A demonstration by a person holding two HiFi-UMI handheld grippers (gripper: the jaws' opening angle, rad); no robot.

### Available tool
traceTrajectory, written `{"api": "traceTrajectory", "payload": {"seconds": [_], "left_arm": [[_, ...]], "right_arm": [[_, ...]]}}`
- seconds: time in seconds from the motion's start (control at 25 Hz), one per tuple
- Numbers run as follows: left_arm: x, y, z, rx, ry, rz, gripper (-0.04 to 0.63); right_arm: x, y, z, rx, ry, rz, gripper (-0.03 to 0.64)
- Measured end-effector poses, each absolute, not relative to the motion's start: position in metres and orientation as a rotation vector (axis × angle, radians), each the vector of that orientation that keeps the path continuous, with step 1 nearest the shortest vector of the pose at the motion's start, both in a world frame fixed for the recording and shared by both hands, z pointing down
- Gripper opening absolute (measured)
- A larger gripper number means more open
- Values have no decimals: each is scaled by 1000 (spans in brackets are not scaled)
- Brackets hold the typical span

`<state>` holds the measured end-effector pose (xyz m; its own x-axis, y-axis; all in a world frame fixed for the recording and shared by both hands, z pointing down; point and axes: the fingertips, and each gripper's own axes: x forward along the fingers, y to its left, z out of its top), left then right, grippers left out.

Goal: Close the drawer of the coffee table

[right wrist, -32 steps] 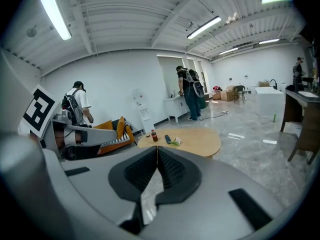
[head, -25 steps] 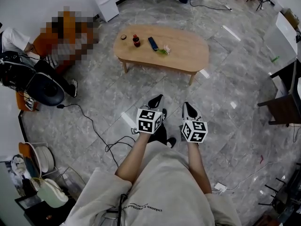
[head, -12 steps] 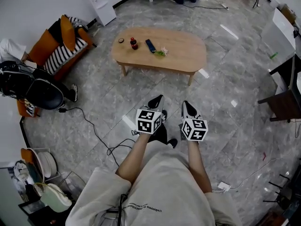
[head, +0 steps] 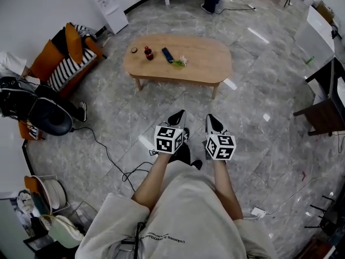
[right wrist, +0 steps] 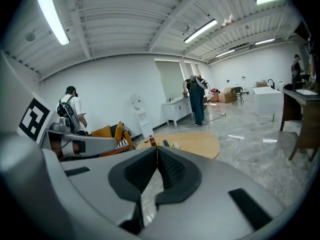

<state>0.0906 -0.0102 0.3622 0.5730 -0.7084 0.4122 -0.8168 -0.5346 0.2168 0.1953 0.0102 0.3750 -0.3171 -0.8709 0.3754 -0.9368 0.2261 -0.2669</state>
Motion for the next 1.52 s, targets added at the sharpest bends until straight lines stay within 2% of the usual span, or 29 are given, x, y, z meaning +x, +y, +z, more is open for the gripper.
{"api": "traceTrajectory", "payload": {"seconds": [1.52], "left_arm": [[114,7,361,2479,-1165,364,11]], "right_arm": [[218,32,379,1753,-2339,680,15]]}}
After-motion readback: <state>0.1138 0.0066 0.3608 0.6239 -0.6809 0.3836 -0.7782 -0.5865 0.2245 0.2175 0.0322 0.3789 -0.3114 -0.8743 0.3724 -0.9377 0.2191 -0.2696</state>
